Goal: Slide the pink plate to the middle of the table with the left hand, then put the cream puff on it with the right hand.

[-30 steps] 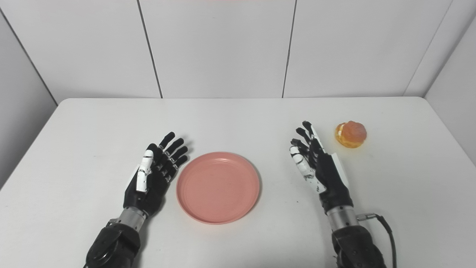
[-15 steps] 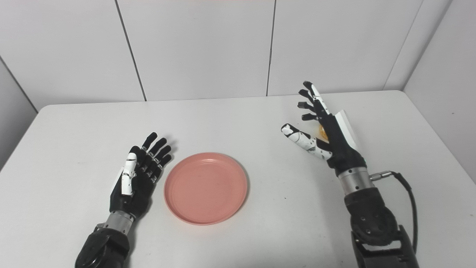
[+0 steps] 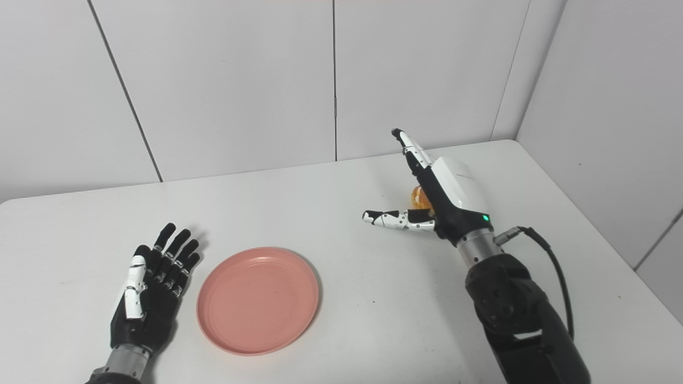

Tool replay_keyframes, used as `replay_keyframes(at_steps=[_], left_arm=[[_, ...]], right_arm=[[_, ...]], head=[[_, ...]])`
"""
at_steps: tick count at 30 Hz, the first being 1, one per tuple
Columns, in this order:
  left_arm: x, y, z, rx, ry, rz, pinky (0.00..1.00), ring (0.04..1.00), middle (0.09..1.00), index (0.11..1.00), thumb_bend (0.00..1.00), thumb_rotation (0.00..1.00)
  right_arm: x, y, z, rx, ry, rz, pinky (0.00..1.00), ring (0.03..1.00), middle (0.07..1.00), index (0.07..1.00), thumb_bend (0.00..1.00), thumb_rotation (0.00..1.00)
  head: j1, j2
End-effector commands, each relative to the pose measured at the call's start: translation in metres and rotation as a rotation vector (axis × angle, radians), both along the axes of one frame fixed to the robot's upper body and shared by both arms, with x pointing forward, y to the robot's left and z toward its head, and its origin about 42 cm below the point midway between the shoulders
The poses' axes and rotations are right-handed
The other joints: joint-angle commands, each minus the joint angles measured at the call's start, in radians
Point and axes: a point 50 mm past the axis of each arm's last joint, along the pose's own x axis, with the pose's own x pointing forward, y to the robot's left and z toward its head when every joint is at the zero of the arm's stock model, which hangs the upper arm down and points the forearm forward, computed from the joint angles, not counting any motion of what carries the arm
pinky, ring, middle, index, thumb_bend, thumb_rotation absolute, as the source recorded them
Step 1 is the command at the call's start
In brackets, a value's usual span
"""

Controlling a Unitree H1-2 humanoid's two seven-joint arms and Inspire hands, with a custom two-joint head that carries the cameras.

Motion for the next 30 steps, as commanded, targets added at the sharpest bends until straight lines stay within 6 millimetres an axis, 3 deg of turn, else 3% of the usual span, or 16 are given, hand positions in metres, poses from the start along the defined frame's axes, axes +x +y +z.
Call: replay_keyframes(at_steps=[1,13,30], left_arm=[[-0.026,0.009,-0.052,0.015,0.211,0.013,0.98,0.935,0.934,0.934,0.32,1.0],[-0.027,0.006,-0.051,0.021,0.203,0.006,0.98,0.937,0.937,0.936,0.33,1.0],[-0.027,0.01,-0.049,0.012,0.212,0.005,0.99,0.942,0.944,0.948,0.32,1.0]], right_arm=[[0.006,-0.006,0.026,-0.038,-0.085,-0.027,0.74,0.909,0.975,0.973,0.81,0.49],[0.029,-0.037,0.035,-0.203,-0.049,-0.167,0.74,0.913,0.97,0.956,0.84,0.48],[0.075,-0.051,0.021,-0.25,0.109,-0.207,0.76,0.923,0.988,0.968,0.88,0.53]], head=[[0.001,0.001],[0.001,0.001],[-0.007,0.019]])
